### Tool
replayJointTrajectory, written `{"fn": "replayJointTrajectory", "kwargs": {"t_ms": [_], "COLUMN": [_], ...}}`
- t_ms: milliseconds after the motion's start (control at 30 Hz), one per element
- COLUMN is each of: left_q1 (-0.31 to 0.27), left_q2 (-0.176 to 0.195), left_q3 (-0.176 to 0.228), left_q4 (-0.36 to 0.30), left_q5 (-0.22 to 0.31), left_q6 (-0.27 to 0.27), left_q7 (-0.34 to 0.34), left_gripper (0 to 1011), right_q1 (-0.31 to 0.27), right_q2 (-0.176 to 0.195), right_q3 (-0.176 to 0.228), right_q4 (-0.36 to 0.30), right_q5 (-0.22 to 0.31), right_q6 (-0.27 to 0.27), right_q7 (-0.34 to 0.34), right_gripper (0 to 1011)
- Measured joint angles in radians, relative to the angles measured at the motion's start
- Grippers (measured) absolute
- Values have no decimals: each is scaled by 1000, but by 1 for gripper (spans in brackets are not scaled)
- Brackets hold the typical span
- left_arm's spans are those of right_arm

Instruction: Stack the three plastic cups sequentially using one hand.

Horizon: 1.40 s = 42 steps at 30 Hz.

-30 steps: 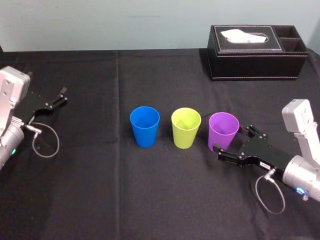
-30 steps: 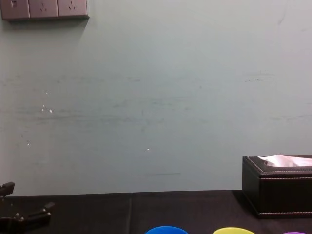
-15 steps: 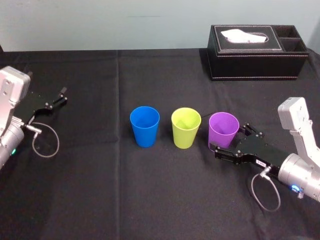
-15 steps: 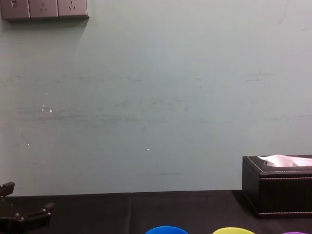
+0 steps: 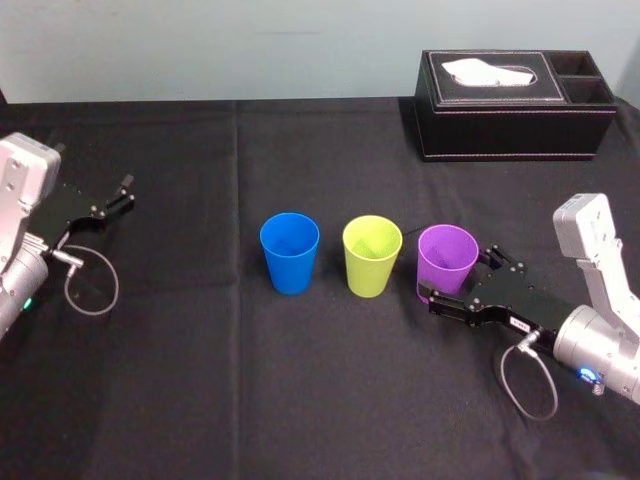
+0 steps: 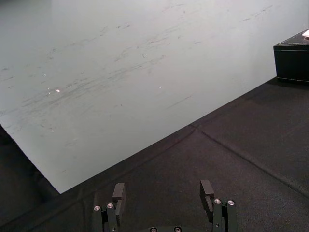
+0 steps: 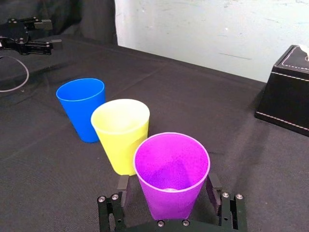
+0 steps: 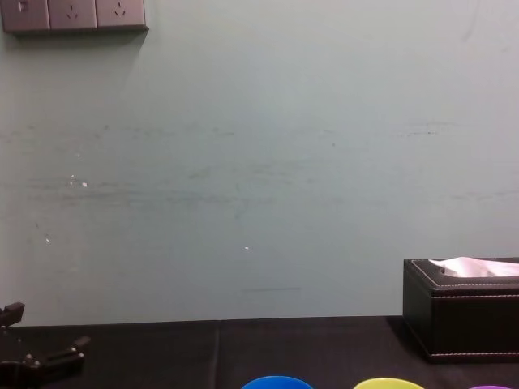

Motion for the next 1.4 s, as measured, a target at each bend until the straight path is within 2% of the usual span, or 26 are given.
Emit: {"fn": "replayJointTrajectory", "kwargs": {"t_ms": [67, 167, 267, 467, 833, 1033, 1400], "left_q1": [0, 0, 0, 0, 0, 0, 0], "left_q2": [0, 0, 0, 0, 0, 0, 0], "left_q3": [0, 0, 0, 0, 0, 0, 0], "left_q4": [0, 0, 0, 0, 0, 0, 0], "left_q5": [0, 0, 0, 0, 0, 0, 0], "left_q6": [0, 0, 0, 0, 0, 0, 0], "left_q7": [0, 0, 0, 0, 0, 0, 0], "left_gripper": [1010, 1010, 1010, 1010, 1010, 1010, 1010], "right_q1": [0, -1, -1, -2, -3, -1, 45], "right_q2": [0, 1, 1, 1, 2, 4, 48], "right_q3": [0, 0, 1, 1, 2, 25, 57], "right_q4": [-1, -1, -2, -3, -4, -4, -35], "right_q5": [0, 0, 1, 1, 1, 20, 56], "right_q6": [0, 0, 0, 0, 0, 3, 47], "right_q7": [0, 0, 0, 0, 0, -2, 21], "right_gripper": [1004, 950, 854, 735, 711, 712, 712]}}
